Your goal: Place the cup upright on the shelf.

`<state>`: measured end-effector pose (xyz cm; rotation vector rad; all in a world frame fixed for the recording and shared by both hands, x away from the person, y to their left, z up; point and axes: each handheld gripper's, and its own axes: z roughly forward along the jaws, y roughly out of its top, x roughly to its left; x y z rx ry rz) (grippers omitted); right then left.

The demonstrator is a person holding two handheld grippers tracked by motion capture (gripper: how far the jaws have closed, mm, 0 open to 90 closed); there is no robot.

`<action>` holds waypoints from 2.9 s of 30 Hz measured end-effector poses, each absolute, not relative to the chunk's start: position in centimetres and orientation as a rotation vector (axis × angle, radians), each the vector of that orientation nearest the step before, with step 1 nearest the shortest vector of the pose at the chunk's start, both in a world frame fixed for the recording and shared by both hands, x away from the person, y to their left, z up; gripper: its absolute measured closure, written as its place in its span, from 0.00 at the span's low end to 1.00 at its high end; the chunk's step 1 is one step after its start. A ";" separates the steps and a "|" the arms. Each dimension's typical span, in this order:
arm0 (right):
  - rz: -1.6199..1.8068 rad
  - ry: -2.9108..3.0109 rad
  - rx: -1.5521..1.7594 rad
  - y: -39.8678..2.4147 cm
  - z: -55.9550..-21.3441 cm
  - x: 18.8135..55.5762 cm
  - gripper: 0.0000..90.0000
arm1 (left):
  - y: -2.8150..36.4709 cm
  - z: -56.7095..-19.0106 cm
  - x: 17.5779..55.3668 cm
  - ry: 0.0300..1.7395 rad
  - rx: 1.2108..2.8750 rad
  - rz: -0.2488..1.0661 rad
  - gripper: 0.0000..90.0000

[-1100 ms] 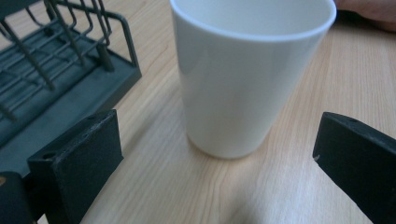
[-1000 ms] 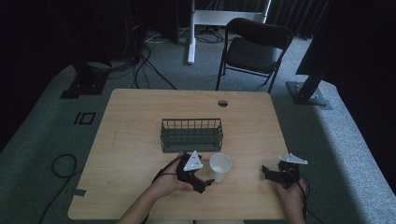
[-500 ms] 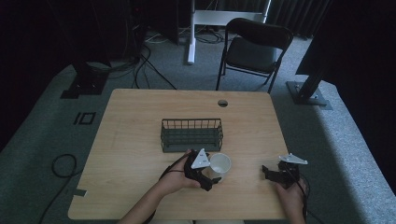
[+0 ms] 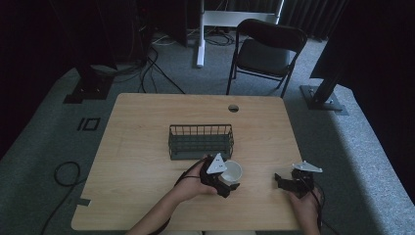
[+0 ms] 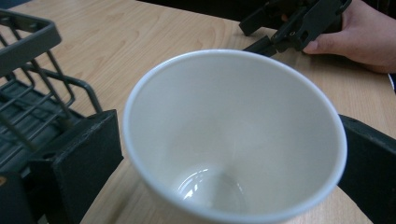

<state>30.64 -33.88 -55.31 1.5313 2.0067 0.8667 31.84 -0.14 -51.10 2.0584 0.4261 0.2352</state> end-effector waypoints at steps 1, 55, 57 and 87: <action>0.867 2.007 1.531 -33.9 -55.3 30.6 0.13 | -0.3 -51.1 31.9 0.427 2.056 0.235 0.02; 0.867 2.006 1.534 -33.9 -55.3 30.6 0.13 | 2.3 -42.0 32.8 0.384 1.936 0.352 0.23; 0.866 2.006 1.530 -33.9 -55.3 30.6 0.13 | 2.5 -41.5 32.9 0.389 1.925 0.360 0.23; 0.868 2.005 1.532 -33.9 -55.3 30.6 0.13 | 4.8 -39.1 38.4 0.748 1.734 0.590 0.23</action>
